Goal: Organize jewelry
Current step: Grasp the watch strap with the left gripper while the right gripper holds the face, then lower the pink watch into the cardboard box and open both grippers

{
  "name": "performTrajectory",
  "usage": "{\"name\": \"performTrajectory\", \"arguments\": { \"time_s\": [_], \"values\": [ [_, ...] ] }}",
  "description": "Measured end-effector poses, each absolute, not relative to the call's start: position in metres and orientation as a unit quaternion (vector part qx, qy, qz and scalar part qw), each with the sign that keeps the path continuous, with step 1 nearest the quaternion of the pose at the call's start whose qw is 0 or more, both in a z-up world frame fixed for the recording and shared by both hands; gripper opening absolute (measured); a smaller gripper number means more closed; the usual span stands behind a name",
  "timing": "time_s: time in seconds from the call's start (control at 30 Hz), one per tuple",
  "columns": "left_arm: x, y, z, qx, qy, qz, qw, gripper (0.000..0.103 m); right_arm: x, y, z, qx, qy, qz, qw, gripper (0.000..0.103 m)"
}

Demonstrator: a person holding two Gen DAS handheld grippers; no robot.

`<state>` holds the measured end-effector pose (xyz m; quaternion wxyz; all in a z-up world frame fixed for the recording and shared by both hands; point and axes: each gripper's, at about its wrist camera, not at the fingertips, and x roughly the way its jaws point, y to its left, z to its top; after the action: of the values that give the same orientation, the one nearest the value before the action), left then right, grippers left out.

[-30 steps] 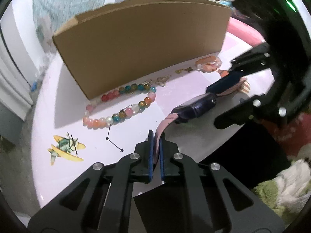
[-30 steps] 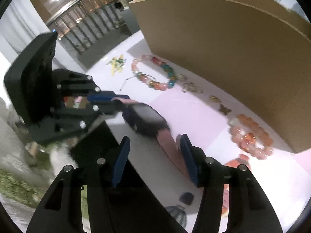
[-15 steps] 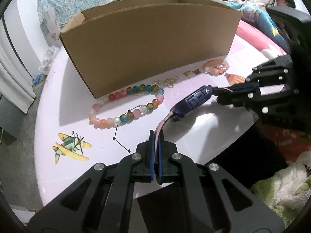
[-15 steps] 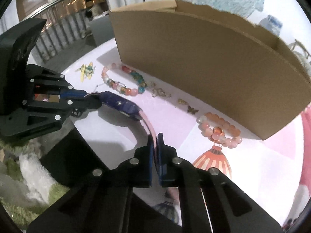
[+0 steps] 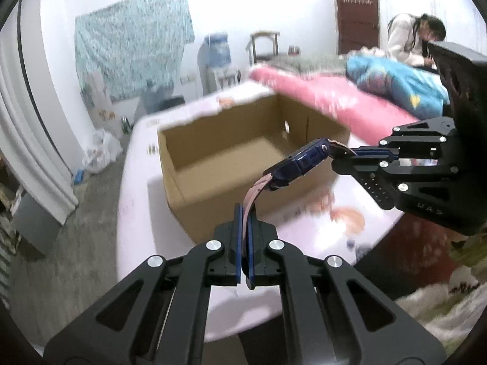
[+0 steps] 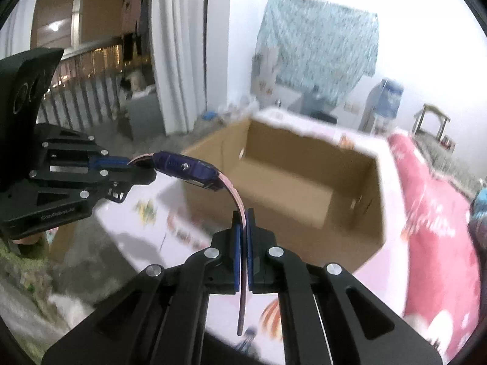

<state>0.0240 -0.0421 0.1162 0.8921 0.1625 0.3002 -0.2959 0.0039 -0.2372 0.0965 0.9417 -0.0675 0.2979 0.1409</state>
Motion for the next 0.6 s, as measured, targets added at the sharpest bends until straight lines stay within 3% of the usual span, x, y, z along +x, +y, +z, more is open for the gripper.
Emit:
{"name": "performTrajectory", "arguments": {
  "time_s": [0.13,0.27,0.43,0.6],
  "values": [
    [0.067,-0.056,0.142,0.159,0.295,-0.302,0.893,0.003,0.048,-0.250,0.121,-0.066,0.298,0.143,0.941,0.003],
    [0.139,-0.079,0.143,0.143,0.366,-0.321,0.862,0.003,0.124,-0.272,0.125,-0.038,0.372,0.160,0.914,0.003],
    [0.228,-0.096,0.103,0.125,0.487,-0.316,0.804,0.003,0.213,-0.287,0.085,0.003,0.510,0.183,0.840,0.003],
    [0.276,-0.109,0.067,0.155,0.547,-0.292,0.769,0.004,0.270,-0.289,0.035,0.024,0.600,0.192,0.776,0.003]
  ]
}}
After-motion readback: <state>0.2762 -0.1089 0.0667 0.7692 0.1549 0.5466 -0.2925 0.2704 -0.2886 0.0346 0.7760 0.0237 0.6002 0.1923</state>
